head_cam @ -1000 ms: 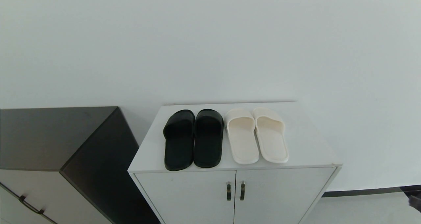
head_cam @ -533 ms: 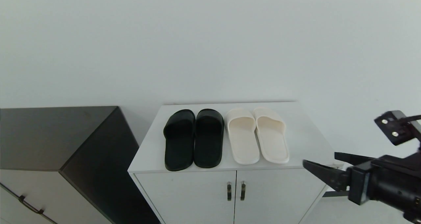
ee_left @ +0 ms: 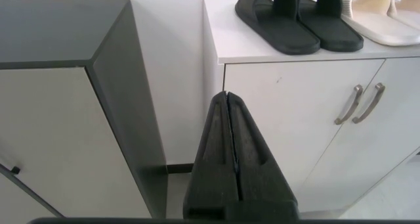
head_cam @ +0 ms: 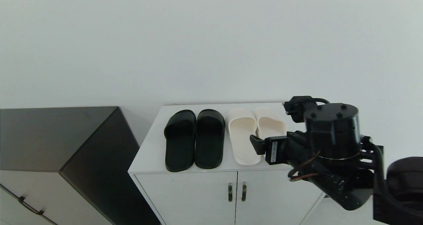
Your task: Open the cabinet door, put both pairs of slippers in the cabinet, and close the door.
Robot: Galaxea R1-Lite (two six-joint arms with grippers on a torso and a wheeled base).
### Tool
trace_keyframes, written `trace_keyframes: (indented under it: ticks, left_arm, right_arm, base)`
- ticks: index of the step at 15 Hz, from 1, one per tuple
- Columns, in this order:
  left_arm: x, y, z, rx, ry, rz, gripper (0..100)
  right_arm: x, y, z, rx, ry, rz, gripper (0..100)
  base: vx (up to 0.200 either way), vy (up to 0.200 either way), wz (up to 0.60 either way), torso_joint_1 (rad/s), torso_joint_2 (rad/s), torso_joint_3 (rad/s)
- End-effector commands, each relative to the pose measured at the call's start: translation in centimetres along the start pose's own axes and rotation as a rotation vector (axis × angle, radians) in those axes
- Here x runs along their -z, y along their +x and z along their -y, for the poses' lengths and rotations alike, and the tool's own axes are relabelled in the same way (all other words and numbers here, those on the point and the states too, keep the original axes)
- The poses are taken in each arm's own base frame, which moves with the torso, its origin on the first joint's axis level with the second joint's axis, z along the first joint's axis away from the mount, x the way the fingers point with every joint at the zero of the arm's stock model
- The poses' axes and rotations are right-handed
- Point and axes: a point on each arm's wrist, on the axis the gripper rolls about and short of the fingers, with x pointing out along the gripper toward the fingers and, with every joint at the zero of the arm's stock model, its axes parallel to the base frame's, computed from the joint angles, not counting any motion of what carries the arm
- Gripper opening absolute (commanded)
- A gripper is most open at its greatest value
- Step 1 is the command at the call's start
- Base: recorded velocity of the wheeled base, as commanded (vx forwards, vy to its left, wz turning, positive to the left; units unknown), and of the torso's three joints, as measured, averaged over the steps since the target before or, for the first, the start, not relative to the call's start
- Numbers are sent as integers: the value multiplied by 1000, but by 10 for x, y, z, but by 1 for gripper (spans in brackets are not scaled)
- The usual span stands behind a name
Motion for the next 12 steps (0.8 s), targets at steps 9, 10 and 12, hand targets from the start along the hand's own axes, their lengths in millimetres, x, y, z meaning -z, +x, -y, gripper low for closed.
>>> trace_keyframes:
  ticks: [9, 10, 12]
  left_arm:
    - [0, 0, 0, 0, -1, -1, 0]
    - [0, 0, 0, 0, -1, -1, 0]
    - [0, 0, 0, 0, -1, -1, 0]
  right_arm:
    - [23, 81, -9, 90, -29, 3, 100]
    - [24, 86, -9, 72, -34, 5, 100]
    - [24, 99, -9, 81, -44, 15, 100]
  base:
    - [0, 0, 0, 0, 0, 0]
    - [0, 0, 0, 0, 0, 0]
    - [0, 0, 0, 0, 0, 0]
